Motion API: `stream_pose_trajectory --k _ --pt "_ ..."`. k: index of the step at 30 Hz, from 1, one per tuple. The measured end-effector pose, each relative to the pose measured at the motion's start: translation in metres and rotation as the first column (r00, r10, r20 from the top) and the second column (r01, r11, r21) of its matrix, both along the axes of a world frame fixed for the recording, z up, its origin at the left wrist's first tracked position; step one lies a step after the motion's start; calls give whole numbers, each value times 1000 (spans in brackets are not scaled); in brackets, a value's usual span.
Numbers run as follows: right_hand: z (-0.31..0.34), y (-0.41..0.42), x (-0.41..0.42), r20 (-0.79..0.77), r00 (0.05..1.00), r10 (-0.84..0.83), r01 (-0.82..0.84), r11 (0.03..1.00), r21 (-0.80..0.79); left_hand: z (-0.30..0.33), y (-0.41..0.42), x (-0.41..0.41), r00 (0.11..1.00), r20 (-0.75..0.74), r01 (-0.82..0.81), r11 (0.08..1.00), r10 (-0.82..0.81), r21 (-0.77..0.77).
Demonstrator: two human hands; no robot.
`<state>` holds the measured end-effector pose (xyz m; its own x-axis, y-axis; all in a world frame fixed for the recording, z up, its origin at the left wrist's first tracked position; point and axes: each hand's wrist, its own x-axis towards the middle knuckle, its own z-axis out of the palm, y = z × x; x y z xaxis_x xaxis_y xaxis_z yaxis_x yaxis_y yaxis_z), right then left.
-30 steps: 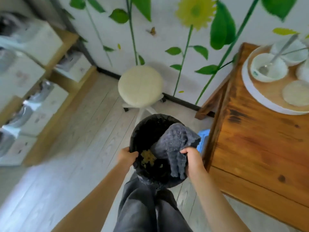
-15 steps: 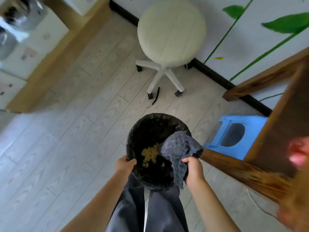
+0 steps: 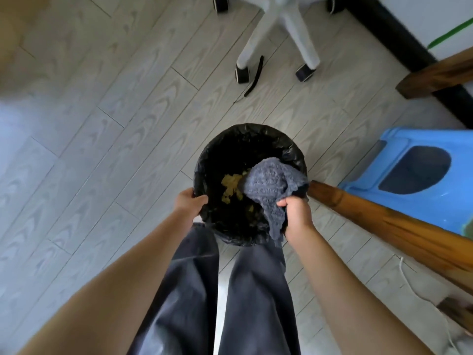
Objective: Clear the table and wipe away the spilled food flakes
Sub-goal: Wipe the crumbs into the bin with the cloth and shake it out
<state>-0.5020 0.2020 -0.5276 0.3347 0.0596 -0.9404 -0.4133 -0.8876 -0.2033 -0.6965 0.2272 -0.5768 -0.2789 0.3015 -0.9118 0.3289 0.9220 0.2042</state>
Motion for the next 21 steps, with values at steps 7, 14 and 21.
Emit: stream_pose_trajectory --k 7,14,21 --pt "-2 6 -16 -109 991 73 -78 996 -41 -1 -15 -10 991 -127 -57 996 49 -67" --pt "10 9 -39 -184 974 135 -153 984 -86 34 -21 21 990 -126 -39 972 69 231" --pt "40 9 -57 -276 943 185 -198 980 -21 56 -8 63 802 337 -460 870 493 -178"
